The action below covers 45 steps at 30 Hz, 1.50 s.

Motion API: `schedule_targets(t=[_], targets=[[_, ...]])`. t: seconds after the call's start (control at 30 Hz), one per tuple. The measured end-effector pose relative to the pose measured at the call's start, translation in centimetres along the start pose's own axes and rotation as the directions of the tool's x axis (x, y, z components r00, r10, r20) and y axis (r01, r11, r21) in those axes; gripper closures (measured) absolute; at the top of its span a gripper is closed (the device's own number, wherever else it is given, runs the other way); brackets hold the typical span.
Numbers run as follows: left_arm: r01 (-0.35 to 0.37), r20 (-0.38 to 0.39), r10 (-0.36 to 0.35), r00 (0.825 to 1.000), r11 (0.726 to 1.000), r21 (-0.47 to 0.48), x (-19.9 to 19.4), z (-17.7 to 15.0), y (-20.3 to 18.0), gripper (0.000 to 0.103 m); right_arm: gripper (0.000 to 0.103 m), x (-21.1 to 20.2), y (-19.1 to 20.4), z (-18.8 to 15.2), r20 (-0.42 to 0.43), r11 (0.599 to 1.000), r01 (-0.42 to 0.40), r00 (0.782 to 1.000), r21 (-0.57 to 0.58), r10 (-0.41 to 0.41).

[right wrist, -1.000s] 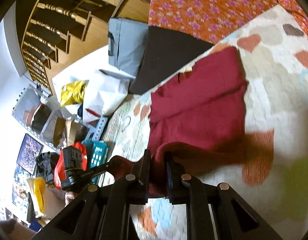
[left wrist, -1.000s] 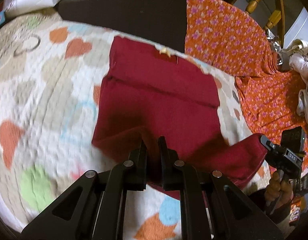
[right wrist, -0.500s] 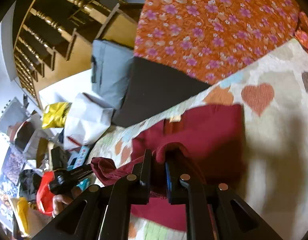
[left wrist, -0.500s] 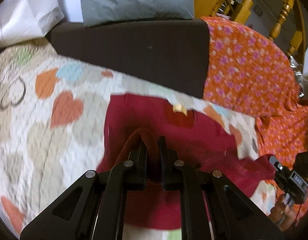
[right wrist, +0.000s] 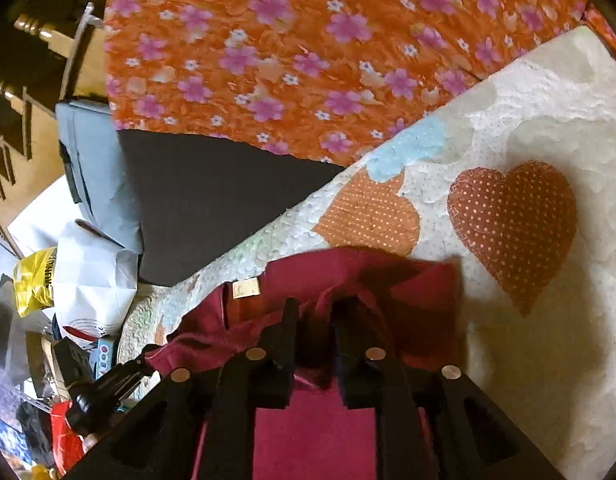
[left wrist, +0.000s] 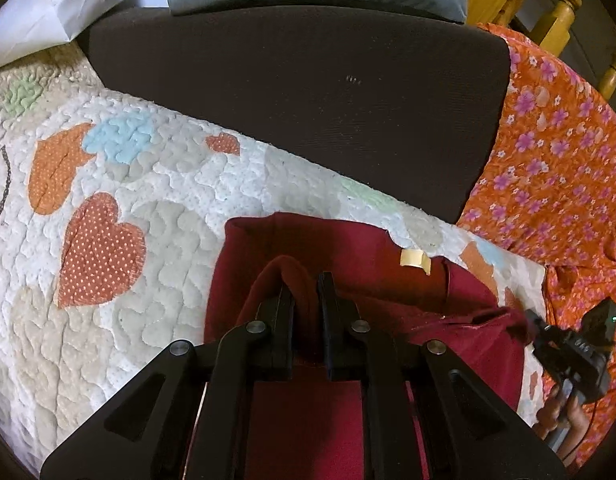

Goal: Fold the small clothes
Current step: 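Fold the hem end over toward the collar with the left gripper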

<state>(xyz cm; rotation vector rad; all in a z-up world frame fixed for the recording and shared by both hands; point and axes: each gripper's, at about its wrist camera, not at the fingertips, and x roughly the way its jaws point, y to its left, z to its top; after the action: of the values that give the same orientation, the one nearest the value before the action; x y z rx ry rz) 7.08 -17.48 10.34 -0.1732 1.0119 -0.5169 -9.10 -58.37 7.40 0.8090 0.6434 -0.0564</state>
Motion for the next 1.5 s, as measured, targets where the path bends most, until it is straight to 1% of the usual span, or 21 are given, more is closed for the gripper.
schedule_targets(t=[0.07,0.13,0.2,0.27,0.33,0.43,0.53,0.6,0.63,0.7,0.77,0.83,0.9,1.0,1.07,1.13,1.2,1.27,1.33,1.43,1.5], targets=[[0.002,-0.001,-0.002,1.0,1.0,-0.012,-0.4,0.4,0.3,0.087,0.062,-1.9,0.2,0.4,0.088,1.0,0.012,0.996,-0.025,-0.01],[0.025,0.005,-0.025,1.0,0.999,-0.032,-0.9,0.8,0.5,0.076,0.06,-4.2,0.2,0.7,0.174,0.999,0.028,0.984,-0.035,-0.022],[0.045,0.015,-0.044,0.999,0.999,-0.03,-1.2,0.9,0.2,0.05,0.06,-5.1,0.7,0.4,0.172,0.998,-0.005,0.985,-0.067,0.017],[0.011,0.067,-0.01,0.998,1.0,-0.004,-1.9,0.7,-0.5,0.036,0.06,-4.7,2.0,-0.3,0.131,0.99,0.006,0.991,-0.14,0.012],[-0.008,0.1,0.007,0.995,1.0,0.011,-2.2,0.7,-0.9,0.036,0.06,-3.4,3.1,-0.9,0.106,0.977,0.063,0.993,-0.206,-0.041],[0.004,0.072,-0.004,0.997,1.0,0.008,-1.7,0.7,-0.6,0.036,0.06,-0.5,3.2,-0.8,0.07,0.954,0.175,0.984,-0.245,-0.162],[-0.039,0.056,0.038,0.998,0.999,0.007,-0.8,0.5,-0.1,0.036,0.06,2.7,2.5,-0.3,-0.005,0.949,0.169,0.984,-0.266,-0.177],[-0.045,0.041,0.045,0.998,0.999,-0.005,-0.2,0.3,0.3,0.036,0.083,3.9,2.5,-0.4,-0.011,0.937,0.185,0.98,-0.297,-0.197],[-0.046,0.033,0.046,0.998,0.999,-0.007,0.2,0.2,0.4,0.036,0.095,3.9,2.9,-0.3,0.019,0.921,0.22,0.974,-0.322,-0.226],[-0.059,0.025,0.058,0.998,0.998,0.016,0.7,0.0,0.1,0.036,0.095,2.7,3.2,0.2,0.083,0.919,0.225,0.974,-0.325,-0.209],[-0.093,0.014,0.092,0.996,0.995,0.046,1.5,-0.3,-0.2,0.036,0.095,1.5,2.8,1.0,0.157,0.924,0.253,0.964,-0.288,-0.215],[-0.114,-0.011,0.114,0.993,0.992,0.048,2.6,-0.6,0.0,0.036,0.095,2.4,1.9,1.2,0.139,0.908,0.318,0.947,-0.272,-0.29],[-0.136,-0.028,0.138,0.99,0.989,0.052,3.3,-1.0,0.4,0.036,0.095,3.5,0.7,0.7,0.103,0.9,0.345,0.938,-0.266,-0.33],[-0.166,-0.028,0.168,0.985,0.984,0.058,3.5,-1.1,0.8,0.036,0.09,2.7,0.1,0.2,0.099,0.918,0.322,0.947,-0.234,-0.306],[-0.167,-0.03,0.168,0.985,0.985,0.043,3.6,-1.1,1.2,0.036,0.076,0.9,0.8,-0.3,0.138,0.913,0.342,0.938,-0.221,-0.318],[-0.174,-0.033,0.175,0.984,0.984,0.031,3.8,-1.1,1.6,0.036,0.076,-1.0,2.4,-1.1,0.185,0.919,0.313,0.944,-0.239,-0.273],[-0.178,-0.043,0.179,0.983,0.984,0.018,4.3,-1.2,2.0,0.036,0.075,-1.2,4.4,-2.4,0.177,0.919,0.248,0.963,-0.306,-0.201],[-0.176,-0.051,0.176,0.983,0.984,0.006,4.6,-1.4,2.3,0.036,0.076,0.1,5.5,-3.7,0.12,0.896,0.224,0.974,-0.383,-0.192],[-0.179,-0.046,0.18,0.983,0.984,0.012,4.7,-1.4,2.3,0.036,0.076,2.0,5.7,-4.1,0.092,0.877,0.243,0.97,-0.414,-0.225],[-0.189,-0.036,0.19,0.981,0.982,0.031,4.9,-1.5,2.3,0.036,0.076,4.7,3.3,-2.9,0.11,0.874,0.331,0.943,-0.356,-0.313],[-0.189,-0.038,0.19,0.981,0.982,0.027,5.1,-1.6,2.5,0.035,0.075,6.1,1.9,-2.3,0.084,0.891,0.333,0.942,-0.308,-0.324]])
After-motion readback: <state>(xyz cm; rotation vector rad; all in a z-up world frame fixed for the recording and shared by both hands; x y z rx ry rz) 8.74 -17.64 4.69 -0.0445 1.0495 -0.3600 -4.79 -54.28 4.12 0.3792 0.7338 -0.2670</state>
